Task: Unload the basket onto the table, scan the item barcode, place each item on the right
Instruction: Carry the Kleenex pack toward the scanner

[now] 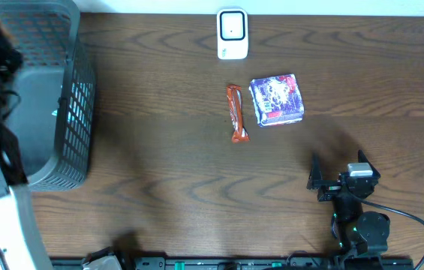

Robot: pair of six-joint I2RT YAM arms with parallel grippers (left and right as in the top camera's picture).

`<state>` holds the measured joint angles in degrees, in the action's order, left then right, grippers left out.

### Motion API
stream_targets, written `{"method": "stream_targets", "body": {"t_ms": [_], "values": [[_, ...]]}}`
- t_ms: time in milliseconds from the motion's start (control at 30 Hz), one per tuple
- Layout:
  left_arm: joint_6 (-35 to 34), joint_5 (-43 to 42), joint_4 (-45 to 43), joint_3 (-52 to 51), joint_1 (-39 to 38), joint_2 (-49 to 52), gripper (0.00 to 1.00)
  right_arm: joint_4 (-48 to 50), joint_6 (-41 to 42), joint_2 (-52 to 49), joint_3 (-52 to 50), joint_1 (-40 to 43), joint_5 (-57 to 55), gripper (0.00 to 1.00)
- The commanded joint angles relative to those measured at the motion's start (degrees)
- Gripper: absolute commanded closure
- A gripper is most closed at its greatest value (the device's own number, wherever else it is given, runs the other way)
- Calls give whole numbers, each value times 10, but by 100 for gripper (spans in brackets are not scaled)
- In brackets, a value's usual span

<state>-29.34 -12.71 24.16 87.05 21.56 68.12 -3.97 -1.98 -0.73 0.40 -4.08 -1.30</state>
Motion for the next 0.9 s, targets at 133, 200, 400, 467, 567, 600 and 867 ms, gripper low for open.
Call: {"method": "stream_targets", "body": {"t_ms": [133,200,400,467,567,600,867], "values": [[-42,-61,-7,4,-192,-30,93,-1,-4,0,-1,2,-5,1],[-10,-61,-6,4,-263,-23,92,-1,-4,0,-1,2,-5,1],[63,-61,25,4,-413,32,92,-1,-4,0,-1,2,-5,1],[67,-61,41,4,-447,59,93,-1,-4,0,-1,2,-5,1],[67,-61,53,4,-481,108,92,-1,-4,0,-1,2,-5,1],[67,-61,54,4,-489,128,92,-1,-4,0,-1,2,-5,1],[66,-61,51,4,-524,270,92,-1,-4,0,-1,2,-5,1]]}}
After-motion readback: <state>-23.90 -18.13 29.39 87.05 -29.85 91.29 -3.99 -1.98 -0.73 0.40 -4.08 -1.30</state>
